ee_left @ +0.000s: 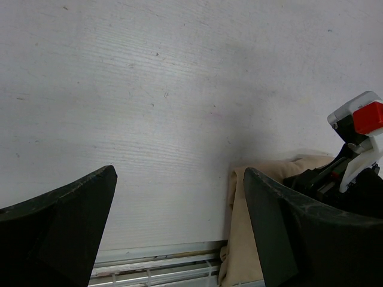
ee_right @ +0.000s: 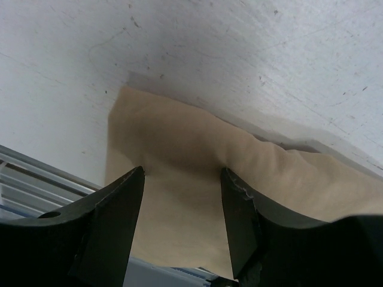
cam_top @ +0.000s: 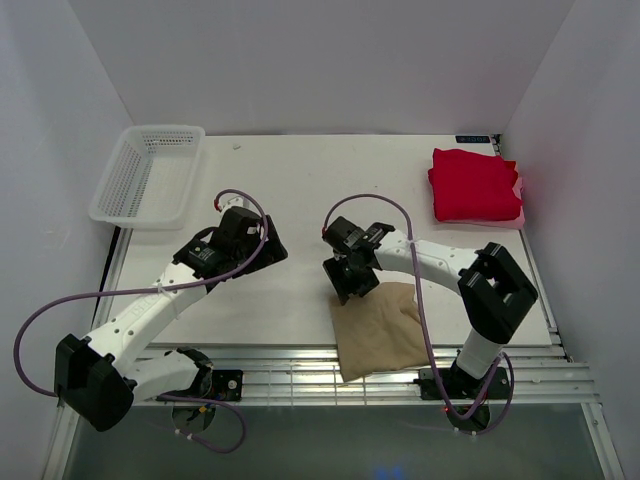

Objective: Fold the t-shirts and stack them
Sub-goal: Move the tshirt to the center of the board

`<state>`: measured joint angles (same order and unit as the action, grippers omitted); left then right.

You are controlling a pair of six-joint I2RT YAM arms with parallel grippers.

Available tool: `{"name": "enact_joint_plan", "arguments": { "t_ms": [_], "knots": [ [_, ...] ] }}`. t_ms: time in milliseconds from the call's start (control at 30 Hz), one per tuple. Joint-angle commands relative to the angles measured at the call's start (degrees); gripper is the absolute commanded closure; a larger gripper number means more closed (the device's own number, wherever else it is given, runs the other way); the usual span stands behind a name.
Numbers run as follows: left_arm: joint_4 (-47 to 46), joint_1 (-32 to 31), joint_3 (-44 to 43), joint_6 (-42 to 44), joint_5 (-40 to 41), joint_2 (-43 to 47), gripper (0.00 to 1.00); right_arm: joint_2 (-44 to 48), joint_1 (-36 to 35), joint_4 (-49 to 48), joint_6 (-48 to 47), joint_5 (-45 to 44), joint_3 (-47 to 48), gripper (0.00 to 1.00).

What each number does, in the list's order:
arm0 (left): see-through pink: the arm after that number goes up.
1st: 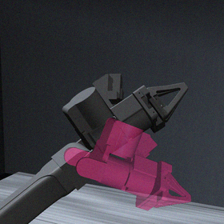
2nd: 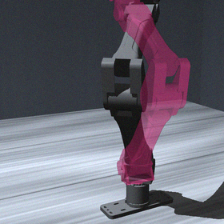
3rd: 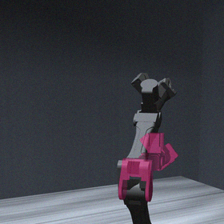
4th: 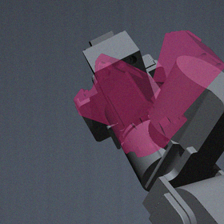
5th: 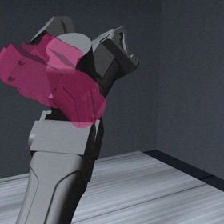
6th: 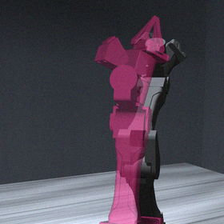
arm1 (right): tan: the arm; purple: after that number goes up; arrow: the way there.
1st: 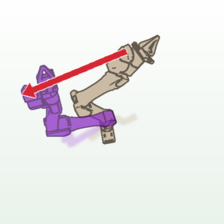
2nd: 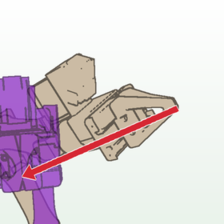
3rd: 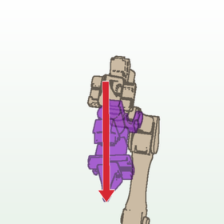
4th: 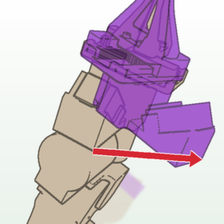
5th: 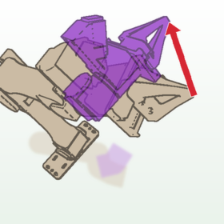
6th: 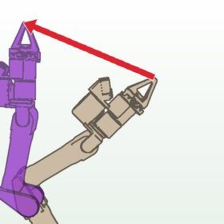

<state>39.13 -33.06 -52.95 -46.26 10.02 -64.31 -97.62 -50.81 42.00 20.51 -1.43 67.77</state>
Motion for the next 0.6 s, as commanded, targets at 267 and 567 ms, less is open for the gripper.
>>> {"name": "enact_joint_plan", "arguments": {
  "t_ms": [267,567],
  "knots": [
    [0.4,0.4,0.7,-0.2,0.2,1.6,0.02,-3.0,-1.4,-3.2,-1.6,3.0,-2.6,0.79],
    [0.4,0.4,1.1,-0.1,0.3,1.6,0.02,-8.1,-1.4,7.5,-5.4,-6.8,18.4,0.92]
  ]
}}
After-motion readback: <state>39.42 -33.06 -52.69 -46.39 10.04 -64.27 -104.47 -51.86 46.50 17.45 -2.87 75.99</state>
